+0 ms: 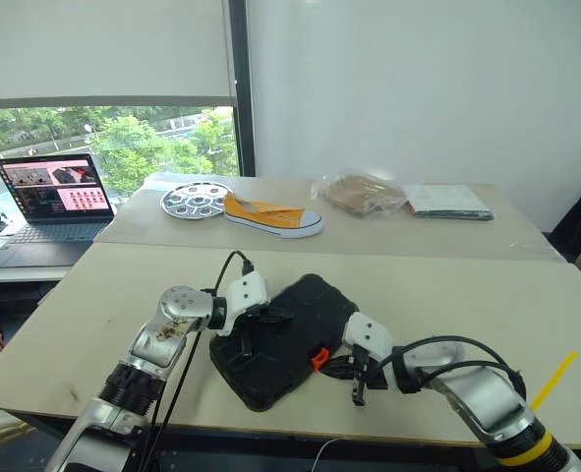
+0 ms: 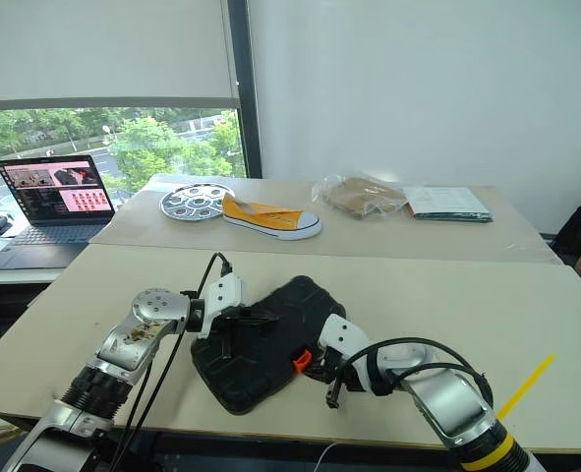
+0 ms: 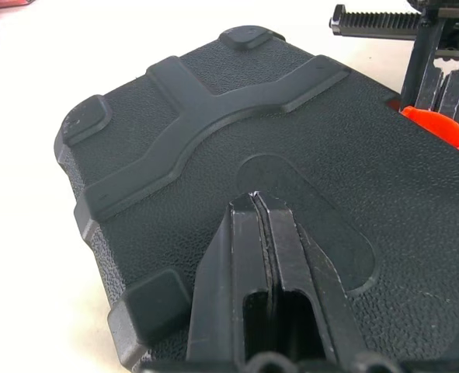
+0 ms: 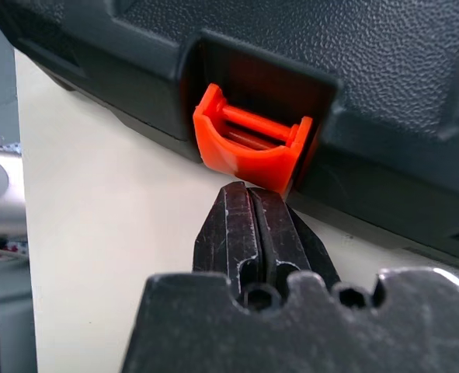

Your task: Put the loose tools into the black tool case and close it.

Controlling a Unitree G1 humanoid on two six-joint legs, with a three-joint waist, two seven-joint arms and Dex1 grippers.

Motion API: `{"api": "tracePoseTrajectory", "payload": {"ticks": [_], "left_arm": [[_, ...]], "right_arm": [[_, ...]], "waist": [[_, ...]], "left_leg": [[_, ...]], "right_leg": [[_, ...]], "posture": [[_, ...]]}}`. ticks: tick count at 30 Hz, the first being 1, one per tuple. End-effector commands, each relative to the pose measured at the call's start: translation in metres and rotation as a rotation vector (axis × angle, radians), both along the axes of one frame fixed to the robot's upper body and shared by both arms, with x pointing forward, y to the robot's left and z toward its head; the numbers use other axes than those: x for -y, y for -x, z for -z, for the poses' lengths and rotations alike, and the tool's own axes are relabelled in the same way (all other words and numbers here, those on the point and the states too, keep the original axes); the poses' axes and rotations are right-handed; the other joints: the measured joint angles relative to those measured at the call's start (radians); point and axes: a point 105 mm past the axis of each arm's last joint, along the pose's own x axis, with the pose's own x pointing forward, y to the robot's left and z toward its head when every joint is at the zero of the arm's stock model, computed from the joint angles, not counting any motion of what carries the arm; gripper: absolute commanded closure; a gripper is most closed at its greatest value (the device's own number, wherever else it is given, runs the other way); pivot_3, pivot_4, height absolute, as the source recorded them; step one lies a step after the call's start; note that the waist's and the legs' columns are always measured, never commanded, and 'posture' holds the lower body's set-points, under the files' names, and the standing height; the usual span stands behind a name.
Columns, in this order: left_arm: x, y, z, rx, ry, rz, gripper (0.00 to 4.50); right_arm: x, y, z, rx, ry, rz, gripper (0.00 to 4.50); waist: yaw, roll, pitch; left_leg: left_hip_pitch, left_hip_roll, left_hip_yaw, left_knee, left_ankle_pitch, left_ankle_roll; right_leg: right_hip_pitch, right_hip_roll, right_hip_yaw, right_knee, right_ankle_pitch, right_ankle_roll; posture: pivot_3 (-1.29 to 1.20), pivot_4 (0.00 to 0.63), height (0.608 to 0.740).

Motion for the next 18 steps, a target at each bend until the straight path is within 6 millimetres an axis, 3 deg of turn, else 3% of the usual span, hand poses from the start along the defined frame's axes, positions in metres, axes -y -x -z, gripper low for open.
{"api": "tracePoseTrajectory", "payload": {"ticks": [1, 6, 8, 12, 15, 18], "left_arm": [[-0.002, 0.023, 0.07, -0.238, -0.149, -0.007, 4.47], [-0.012, 0.016, 0.044, -0.166, 0.019, -0.041, 4.47], [-0.019, 0.015, 0.029, -0.136, 0.108, -0.047, 4.5], [-0.059, 0.027, -0.015, -0.035, 0.243, -0.062, 3.37], [-0.088, 0.034, -0.023, 0.01, 0.201, -0.116, 2.46], [-0.124, 0.044, -0.02, 0.043, 0.147, -0.201, 1.24]], "right_arm": [[-0.01, -0.012, -0.033, 0.127, -0.069, 0.001, 4.5], [0.008, -0.004, -0.033, 0.122, -0.062, -0.005, 4.5], [0.017, 0.001, -0.036, 0.123, -0.078, -0.003, 3.92], [0.051, 0.021, -0.044, 0.157, -0.129, 0.001, 2.7], [0.074, 0.021, -0.051, 0.25, -0.16, 0.054, 1.77], [0.096, 0.029, -0.052, 0.365, -0.174, -0.003, 0.65]], "waist": [[-0.001, 0.0, 0.0], [-0.001, 0.002, 0.001], [-0.002, 0.004, 0.002], [-0.007, 0.002, 0.003], [-0.015, 0.001, 0.007], [-0.018, -0.002, 0.013]], "left_leg": [[0.0, 0.0, 0.0, 0.0, 0.0, 0.0], [0.0, 0.0, 0.0, 0.0, 0.0, 0.0], [-0.003, 0.0, 0.0, -0.001, 0.0, 0.0], [-0.009, 0.0, 0.0, -0.009, 0.004, -0.007], [-0.009, 0.0, 0.0, -0.016, 0.009, -0.016], [-0.009, 0.0, 0.0, -0.017, 0.009, -0.017]], "right_leg": [[0.0, 0.0, 0.0, 0.0, 0.0, 0.0], [-0.001, 0.0, 0.0, 0.0, 0.0, 0.0], [-0.004, -0.001, 0.001, 0.0, 0.001, 0.0], [-0.01, 0.0, 0.0, -0.001, 0.003, -0.006], [-0.012, 0.004, -0.001, -0.002, 0.001, -0.008], [-0.014, 0.009, -0.001, -0.002, -0.001, -0.007]], "posture": [[0.0, 0.15, 0.74], [0.0, 0.15, 0.74], [0.0, 0.15, 0.74], [0.0, 0.15, 0.74], [0.0, 0.15, 0.74], [0.0, 0.15, 0.74]]}}
